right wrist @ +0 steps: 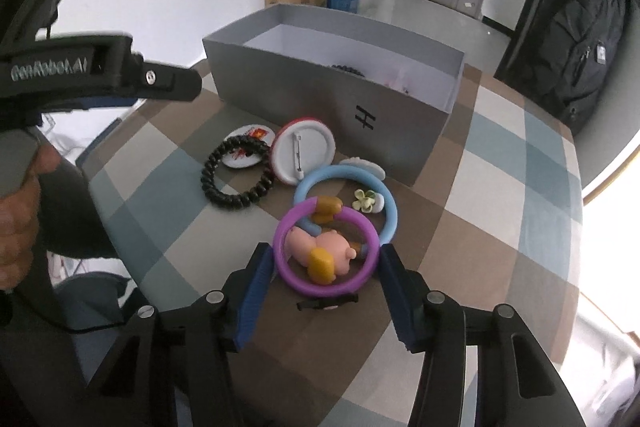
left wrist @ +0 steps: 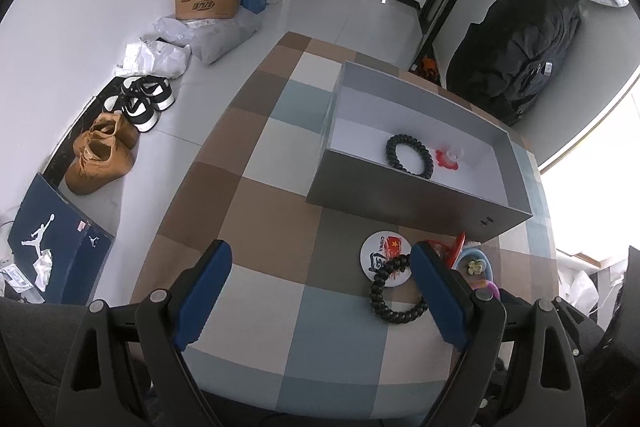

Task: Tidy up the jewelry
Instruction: 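Grasp the purple ring with the right tool and lift it, then grasp the black beaded bracelet with the left tool while the right holds the purple ring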

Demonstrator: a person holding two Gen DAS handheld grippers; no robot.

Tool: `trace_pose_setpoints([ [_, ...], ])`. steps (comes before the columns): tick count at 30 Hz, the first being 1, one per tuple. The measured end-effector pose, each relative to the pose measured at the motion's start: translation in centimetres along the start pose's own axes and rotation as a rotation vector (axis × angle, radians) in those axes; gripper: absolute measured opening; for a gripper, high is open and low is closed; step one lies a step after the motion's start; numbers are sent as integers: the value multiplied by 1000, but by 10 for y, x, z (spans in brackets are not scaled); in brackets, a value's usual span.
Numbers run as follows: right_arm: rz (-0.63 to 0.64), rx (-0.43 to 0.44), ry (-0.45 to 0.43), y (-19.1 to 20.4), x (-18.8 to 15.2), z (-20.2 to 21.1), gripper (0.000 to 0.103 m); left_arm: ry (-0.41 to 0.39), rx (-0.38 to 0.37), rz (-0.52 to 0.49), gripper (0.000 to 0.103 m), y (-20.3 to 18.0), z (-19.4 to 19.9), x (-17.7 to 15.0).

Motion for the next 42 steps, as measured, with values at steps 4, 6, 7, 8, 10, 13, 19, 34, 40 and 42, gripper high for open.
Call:
trace_pose_setpoints([
  [4,-29,20,-21,-6,5,6,52,15,-4,3,88,1,-2,-1],
  [6,-44,32,-29,-8,10,6,52,17,-4,1,88,0,-2,-1],
  [7,-48,35,-32,-9,11,7,52,19,-6,0,88,0,-2,-2],
  [8,-56,40,-39,-10,12,9,52,23,-6,-1,88,0,-3,-2],
  [10,-70,53,-51,-12,13,12,52,33,-3,-3,88,0,-4,-4],
  [13,-96,67,-78,-15,18,19,52,64,-4,-8,88,-1,-8,-10],
  [19,-147,63,-144,-28,30,37,52,114,-52,-49,88,-14,-14,-24],
  [34,-248,64,-222,-55,40,59,52,99,37,-276,88,-44,-21,-42],
  [40,-272,64,-242,-61,38,67,52,63,89,-343,88,-46,-22,-44],
  [42,-280,64,-245,-63,37,69,52,53,94,-350,87,-45,-21,-43],
])
Point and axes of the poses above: each gripper's, at about its wrist camera, not at the fingertips, and z roughly against the way its jaws point, y to its left, x to its top, the point moved 10 cm from there along -z, roughly the way its jaws point, and after that the axes turned 8 degrees about x, right-handed, at the moved point
